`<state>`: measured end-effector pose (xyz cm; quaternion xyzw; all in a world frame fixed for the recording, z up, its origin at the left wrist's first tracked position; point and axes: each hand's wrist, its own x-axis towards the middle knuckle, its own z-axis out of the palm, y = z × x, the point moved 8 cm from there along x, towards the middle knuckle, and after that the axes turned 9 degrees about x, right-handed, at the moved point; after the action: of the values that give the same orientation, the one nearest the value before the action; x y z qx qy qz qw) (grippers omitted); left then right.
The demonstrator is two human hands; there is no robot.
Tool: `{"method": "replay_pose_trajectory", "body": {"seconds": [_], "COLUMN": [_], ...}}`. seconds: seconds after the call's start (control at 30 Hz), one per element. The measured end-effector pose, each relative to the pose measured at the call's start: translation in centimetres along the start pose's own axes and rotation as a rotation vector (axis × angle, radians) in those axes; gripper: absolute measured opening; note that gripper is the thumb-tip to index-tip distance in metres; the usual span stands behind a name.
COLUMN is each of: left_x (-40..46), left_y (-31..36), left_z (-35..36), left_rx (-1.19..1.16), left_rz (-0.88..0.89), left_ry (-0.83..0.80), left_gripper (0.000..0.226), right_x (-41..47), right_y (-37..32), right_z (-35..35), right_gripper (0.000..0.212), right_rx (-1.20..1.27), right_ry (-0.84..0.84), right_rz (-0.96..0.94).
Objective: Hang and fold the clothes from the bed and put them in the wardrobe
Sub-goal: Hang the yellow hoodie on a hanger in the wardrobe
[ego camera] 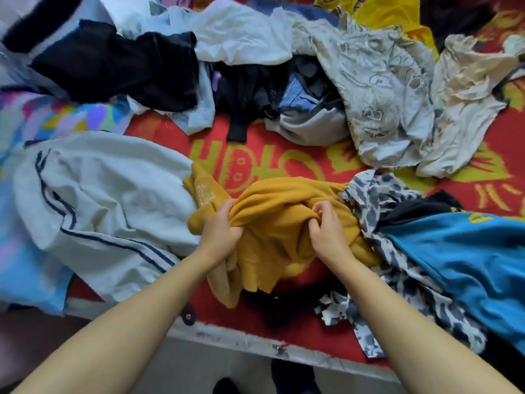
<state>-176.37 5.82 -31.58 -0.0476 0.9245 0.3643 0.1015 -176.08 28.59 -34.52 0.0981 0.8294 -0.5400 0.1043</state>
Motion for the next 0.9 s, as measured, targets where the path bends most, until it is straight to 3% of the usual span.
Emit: {"method": "replay_pose_trajectory", "body": {"seconds": [0.13, 0.23, 0.4, 0.47, 0.53, 0.6, 0.67, 0.7, 0.77, 0.83, 0.9], "left_x": [-4.4, -8.9, -19.8, -25.5, -31.6, -37.6, -42.7, -45.1, -48.8, -50.8, -52.3], "left_y": [1.7, 2.9, 1.8, 0.4, -0.9, -1.7, -2.0, -2.0, -2.8, -5.7, -10.4], "left_z": [-7.9, -14.5, -24.7, -27.7, -30.5, -32.4, -32.8, -32.5, -30.8, -28.9, -27.9], "left_rx": [-0.086, -0.216, -0.32, -0.3, -0.197, -0.05, 0.047, 0.152, 0.462, 0.609, 0.589], "left_rz": [0.063, 0.098, 0.185, 0.202, 0.238, 0.296, 0.384, 0.461, 0.613, 0.515, 0.235], "left_ry": [0.179, 0.298, 0.363, 0.408, 0.483, 0.513, 0.428, 0.376, 0.299, 0.117, -0.087], "left_gripper": [0.042, 0.029, 0.033, 0.037, 0.038, 0.039, 0.043, 0.044, 0.047, 0.054, 0.06], "right_x": [-3.9, -7.7, -16.7, -20.4, -24.3, -29.0, -32.3, -33.7, -35.6, -37.5, -39.1], "right_y": [-6.8, -12.1, -18.1, -18.0, -17.1, -17.9, -20.2, -21.8, -25.2, -28.5, -31.3], "right_z": [1.3, 2.9, 9.5, 13.1, 17.1, 21.9, 25.6, 27.1, 29.2, 31.4, 33.1], "right_gripper": [0.008, 0.01, 0.015, 0.016, 0.025, 0.051, 0.073, 0.071, 0.043, 0.041, 0.041], "right_rx": [0.084, 0.176, 0.174, 0.224, 0.505, 0.848, 0.961, 0.954, 0.841, 0.811, 0.811], "right_ry": [-0.014, -0.034, -0.322, -0.415, -0.519, -0.662, -0.765, -0.783, -0.78, -0.815, -0.895], "right_rz": [-0.112, -0.18, -0.237, -0.095, 0.244, 0.622, 0.743, 0.729, 0.576, 0.468, 0.409]}}
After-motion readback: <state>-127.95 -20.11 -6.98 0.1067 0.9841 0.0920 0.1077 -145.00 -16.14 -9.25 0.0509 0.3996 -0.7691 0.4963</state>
